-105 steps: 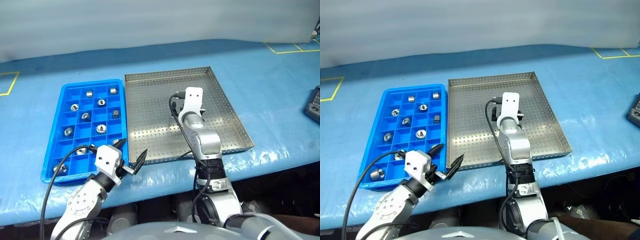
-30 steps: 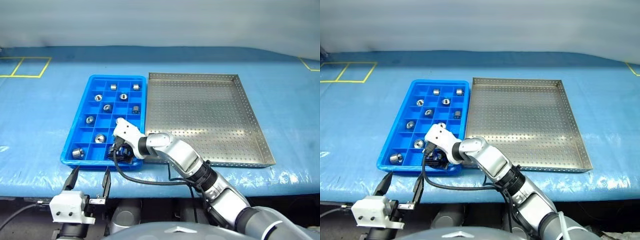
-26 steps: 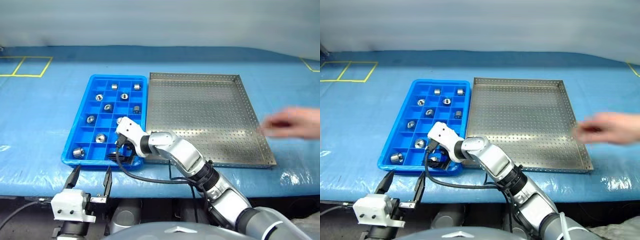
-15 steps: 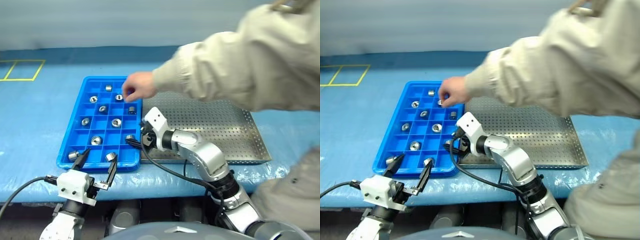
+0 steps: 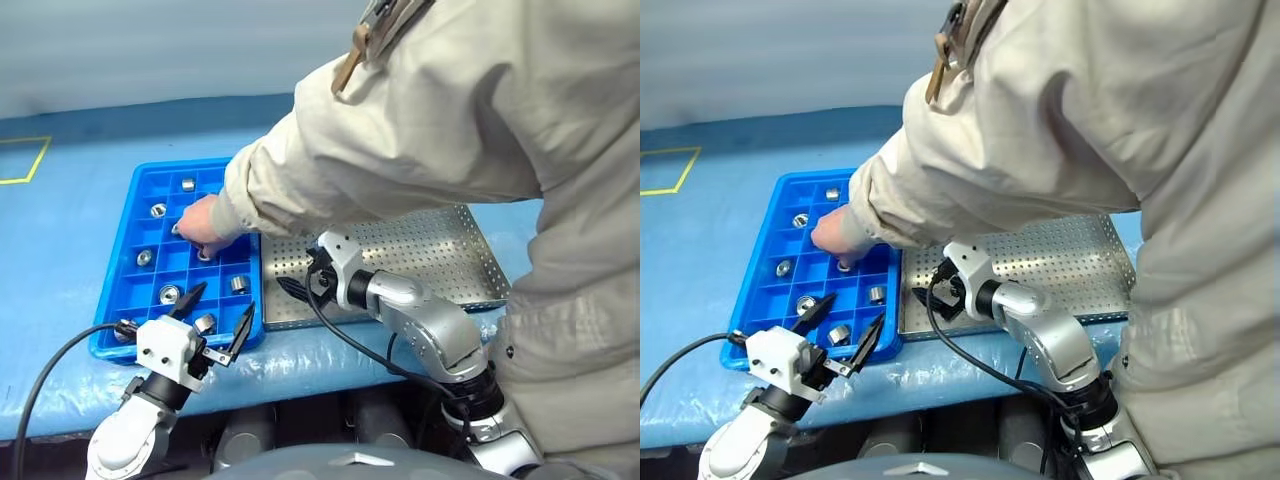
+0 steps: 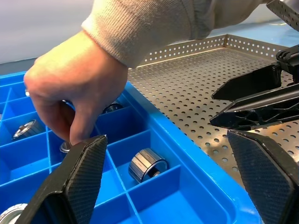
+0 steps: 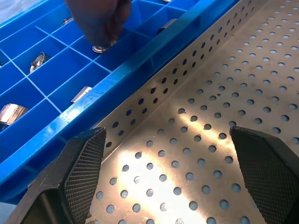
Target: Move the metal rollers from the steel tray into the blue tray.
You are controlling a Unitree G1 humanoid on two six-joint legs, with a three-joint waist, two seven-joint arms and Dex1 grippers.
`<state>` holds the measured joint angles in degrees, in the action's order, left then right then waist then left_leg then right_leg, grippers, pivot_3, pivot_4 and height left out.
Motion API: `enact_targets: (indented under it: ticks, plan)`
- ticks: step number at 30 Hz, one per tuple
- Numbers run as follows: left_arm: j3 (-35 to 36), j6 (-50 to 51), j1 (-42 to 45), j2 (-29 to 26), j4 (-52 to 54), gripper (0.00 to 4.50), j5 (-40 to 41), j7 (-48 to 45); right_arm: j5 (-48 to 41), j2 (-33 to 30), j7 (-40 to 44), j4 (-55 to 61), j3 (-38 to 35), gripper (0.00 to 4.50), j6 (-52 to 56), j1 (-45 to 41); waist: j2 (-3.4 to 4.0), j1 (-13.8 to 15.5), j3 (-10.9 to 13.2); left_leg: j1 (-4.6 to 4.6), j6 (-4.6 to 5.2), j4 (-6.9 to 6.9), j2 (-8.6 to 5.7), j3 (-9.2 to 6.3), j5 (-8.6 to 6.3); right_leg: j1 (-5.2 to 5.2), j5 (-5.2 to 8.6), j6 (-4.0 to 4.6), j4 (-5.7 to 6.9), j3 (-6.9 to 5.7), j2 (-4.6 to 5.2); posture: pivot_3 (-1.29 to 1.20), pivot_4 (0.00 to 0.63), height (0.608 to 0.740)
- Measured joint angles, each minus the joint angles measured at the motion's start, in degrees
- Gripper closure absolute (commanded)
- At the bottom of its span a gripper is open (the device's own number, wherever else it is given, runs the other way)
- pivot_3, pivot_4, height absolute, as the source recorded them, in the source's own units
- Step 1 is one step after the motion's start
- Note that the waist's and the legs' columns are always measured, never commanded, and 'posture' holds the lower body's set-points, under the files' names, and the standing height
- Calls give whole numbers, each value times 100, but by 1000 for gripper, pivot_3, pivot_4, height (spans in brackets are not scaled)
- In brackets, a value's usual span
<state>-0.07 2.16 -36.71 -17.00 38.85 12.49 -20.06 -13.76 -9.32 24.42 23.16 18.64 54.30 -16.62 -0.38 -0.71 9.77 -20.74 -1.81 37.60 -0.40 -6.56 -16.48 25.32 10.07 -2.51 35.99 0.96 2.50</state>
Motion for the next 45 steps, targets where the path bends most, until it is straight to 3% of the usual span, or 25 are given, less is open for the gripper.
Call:
enact_targets:
  ticks: [37, 45]
  plan:
    - [-107, 130, 90, 117, 0, 0, -116, 132, -31, -75, -110, 0, 62, 18, 3, -190, -1, 4, 0, 4, 0, 5, 0, 0, 0, -6, -2, -1, 2, 1, 0, 118, 150, 740]
    - [173, 116, 511, 471, -21, 0, -275, 594, 520, 712, -1223, -1135, -364, 18, -641, -1099, -1, 7, -1, 10, -2, 13, -1, 0, 3, -11, -12, -5, 9, 3, -2, 107, 150, 740]
